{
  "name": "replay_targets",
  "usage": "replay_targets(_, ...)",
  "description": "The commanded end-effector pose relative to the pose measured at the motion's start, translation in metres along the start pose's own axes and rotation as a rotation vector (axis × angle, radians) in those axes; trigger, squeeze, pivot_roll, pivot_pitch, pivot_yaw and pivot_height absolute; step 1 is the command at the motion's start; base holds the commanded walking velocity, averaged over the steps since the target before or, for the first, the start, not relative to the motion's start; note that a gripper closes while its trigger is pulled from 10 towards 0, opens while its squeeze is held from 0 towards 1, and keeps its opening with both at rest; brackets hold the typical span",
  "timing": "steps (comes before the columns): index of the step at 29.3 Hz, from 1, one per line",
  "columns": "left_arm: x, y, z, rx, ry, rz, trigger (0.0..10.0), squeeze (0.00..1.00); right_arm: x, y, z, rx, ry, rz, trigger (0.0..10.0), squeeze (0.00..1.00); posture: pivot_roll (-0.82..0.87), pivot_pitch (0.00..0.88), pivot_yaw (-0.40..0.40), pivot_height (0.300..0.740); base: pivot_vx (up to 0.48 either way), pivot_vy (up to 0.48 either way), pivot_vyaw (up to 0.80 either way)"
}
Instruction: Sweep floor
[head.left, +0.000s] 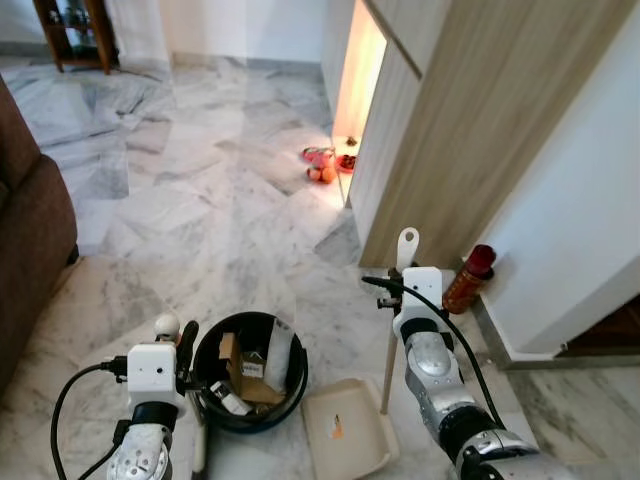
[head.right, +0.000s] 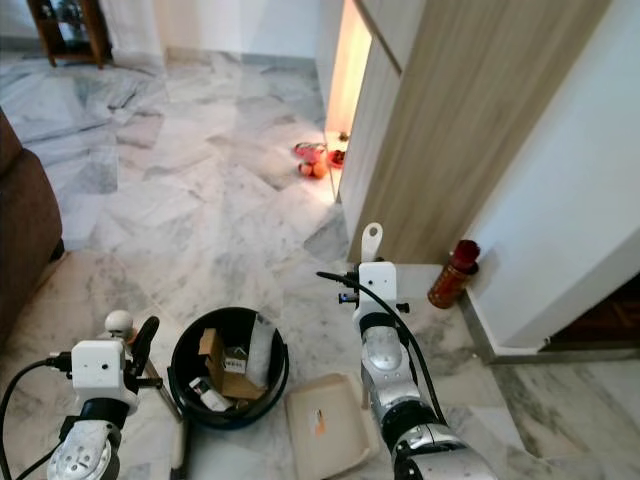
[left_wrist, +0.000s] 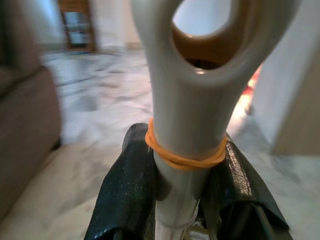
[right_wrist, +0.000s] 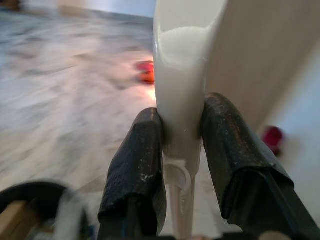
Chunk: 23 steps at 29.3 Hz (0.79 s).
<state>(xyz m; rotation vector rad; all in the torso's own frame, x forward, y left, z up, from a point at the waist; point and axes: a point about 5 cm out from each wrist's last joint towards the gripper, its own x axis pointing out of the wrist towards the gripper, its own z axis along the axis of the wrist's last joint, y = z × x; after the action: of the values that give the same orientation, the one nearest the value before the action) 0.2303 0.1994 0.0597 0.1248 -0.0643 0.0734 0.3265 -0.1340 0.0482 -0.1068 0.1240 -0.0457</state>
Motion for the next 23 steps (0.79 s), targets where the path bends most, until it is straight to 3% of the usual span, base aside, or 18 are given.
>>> replay_targets(1,-0.0082,-0.0059,-0.0094,-0.027,0.047,-0.015,10.0,0.00,0.0030,-0.0002,0.0060,0.002,-0.023,0.003,10.0,0.00,0.07,0.052,-0.125,0.740,-0.315,0.000,0.00)
replay_targets(23,-0.0099,-0.0079,-0.0114,-0.028,0.046,-0.023,10.0,0.00,0.0010,0.0034,0.0027,0.003,-0.011,0.023,10.0,0.00,0.07,0.013,-0.123,0.740,-0.313,0.000,0.00)
